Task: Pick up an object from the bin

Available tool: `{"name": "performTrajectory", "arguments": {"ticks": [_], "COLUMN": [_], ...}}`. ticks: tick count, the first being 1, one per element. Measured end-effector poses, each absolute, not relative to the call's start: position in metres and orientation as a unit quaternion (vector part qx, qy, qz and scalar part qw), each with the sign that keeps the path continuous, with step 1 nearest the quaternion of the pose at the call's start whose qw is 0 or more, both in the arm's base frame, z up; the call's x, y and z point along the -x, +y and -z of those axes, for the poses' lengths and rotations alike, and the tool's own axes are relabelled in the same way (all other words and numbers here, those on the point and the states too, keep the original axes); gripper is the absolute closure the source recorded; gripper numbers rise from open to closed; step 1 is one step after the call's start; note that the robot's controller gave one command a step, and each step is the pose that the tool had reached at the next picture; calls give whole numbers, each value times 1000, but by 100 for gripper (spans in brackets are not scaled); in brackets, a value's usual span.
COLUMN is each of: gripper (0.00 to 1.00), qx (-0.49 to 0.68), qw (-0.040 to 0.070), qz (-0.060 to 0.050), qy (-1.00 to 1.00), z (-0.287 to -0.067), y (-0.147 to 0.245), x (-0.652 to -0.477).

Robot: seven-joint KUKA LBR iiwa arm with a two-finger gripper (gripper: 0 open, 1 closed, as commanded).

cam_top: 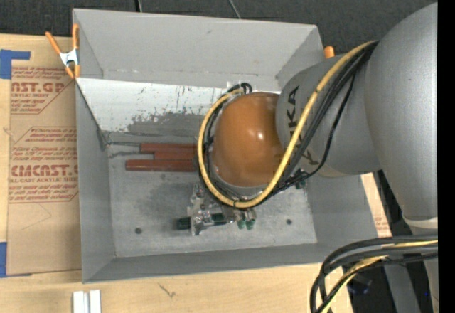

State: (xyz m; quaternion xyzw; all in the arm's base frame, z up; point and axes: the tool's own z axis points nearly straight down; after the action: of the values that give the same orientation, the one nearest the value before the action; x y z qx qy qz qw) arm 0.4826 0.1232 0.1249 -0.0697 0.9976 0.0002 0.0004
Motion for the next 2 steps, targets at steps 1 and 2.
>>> {"name": "performTrajectory", "arguments": {"ticks": [1,2], "gripper": [100,100], "qx": [70,70], "qw": [0,1], "qz": [0,0], "qy": [998,998], "z": [-135,-140], "y": [123,123], "x": [-482,-483]}}
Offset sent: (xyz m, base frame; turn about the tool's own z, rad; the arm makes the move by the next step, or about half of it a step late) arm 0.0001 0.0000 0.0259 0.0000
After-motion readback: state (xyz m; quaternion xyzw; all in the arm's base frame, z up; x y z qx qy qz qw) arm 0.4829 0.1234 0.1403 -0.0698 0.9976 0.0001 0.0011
